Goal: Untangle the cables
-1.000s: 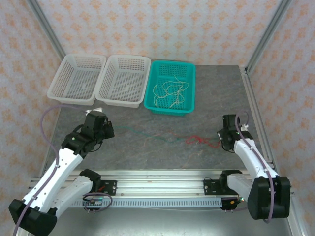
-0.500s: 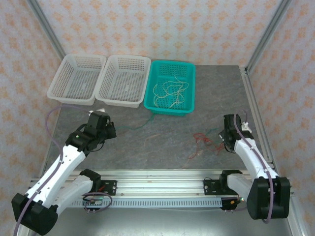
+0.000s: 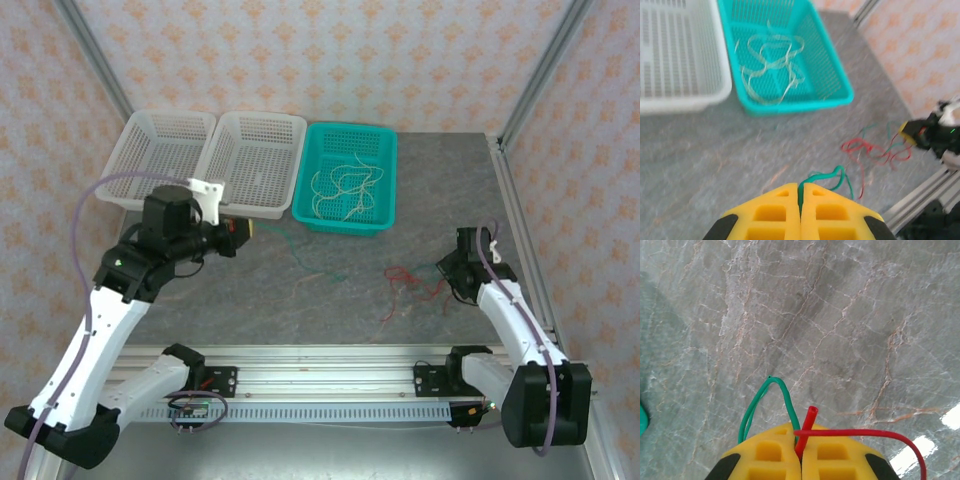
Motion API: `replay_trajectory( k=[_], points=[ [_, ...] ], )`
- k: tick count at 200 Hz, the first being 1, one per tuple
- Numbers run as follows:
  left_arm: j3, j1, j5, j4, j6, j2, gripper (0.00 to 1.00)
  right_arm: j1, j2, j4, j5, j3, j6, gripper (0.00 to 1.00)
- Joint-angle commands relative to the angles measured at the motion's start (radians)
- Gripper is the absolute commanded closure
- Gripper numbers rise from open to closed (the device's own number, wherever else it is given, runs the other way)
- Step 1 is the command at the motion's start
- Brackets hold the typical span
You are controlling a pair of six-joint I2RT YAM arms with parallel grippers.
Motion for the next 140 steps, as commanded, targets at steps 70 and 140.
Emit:
replay_trajectory(
  k=[70, 140],
  points=[
    [0.374, 0.021, -0.639, 0.147, 0.140, 0.327, 1.00, 0.009, -0.050, 0.012, -0.032, -0.016, 0.036, 0.97],
    [0.524, 0.165, -0.598, 0.355, 0.169, 0.741, 1.00, 0.008, -0.084, -0.043, -0.014, 0.017, 0.003, 0.96]
  ],
)
